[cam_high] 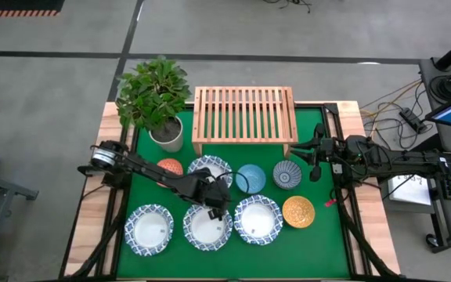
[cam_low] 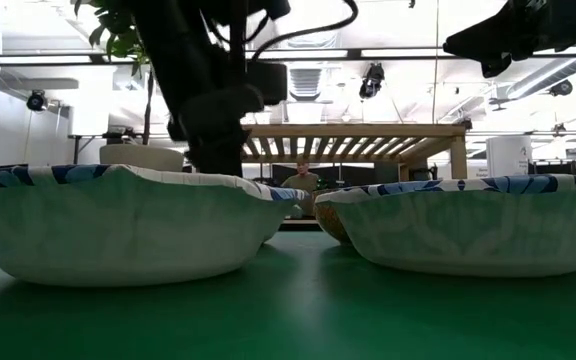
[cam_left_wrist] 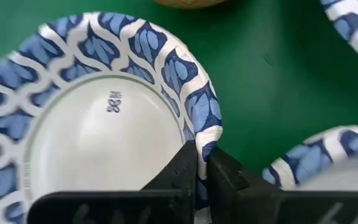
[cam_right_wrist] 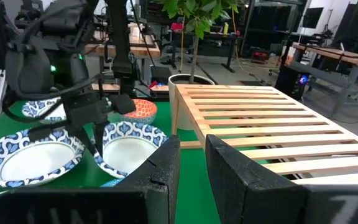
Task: Place and stack bowls onto a shelf
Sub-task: Put the blue/white bowl on the shelf
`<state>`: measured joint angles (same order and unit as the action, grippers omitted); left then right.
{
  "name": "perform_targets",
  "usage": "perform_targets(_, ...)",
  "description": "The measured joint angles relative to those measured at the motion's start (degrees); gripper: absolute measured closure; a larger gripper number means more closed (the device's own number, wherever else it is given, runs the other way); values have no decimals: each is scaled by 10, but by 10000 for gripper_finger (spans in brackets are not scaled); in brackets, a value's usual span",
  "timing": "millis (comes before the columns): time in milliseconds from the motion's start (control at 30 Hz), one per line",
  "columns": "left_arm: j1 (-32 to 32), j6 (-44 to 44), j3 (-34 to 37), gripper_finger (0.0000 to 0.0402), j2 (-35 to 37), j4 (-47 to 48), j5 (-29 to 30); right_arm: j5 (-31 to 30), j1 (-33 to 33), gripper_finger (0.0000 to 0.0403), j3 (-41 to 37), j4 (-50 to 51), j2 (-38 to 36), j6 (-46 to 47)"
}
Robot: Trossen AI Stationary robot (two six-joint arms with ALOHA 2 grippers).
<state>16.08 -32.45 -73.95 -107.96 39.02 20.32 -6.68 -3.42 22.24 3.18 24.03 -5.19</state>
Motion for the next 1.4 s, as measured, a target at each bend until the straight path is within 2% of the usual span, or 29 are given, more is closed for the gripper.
perform_targets(367, 14, 98, -136, 402, 0, 154, 0, 0, 0, 335, 0, 0, 0, 0)
perform_targets(767, 19, 241, -306, 401, 1, 215, 5, 0, 0, 335, 0, 0, 0, 0)
perform_targets(933, 18, 307, -362, 401, 1, 236, 59, 0, 0, 335, 0, 0, 0, -3)
perform_targets(1167, -3, 383, -401, 401, 1, 246, 144, 0, 0, 335, 0, 0, 0, -4)
perform_targets(1400, -71, 424, -388, 401, 1, 255, 151, 0, 0, 335, 0, 0, 0, -7)
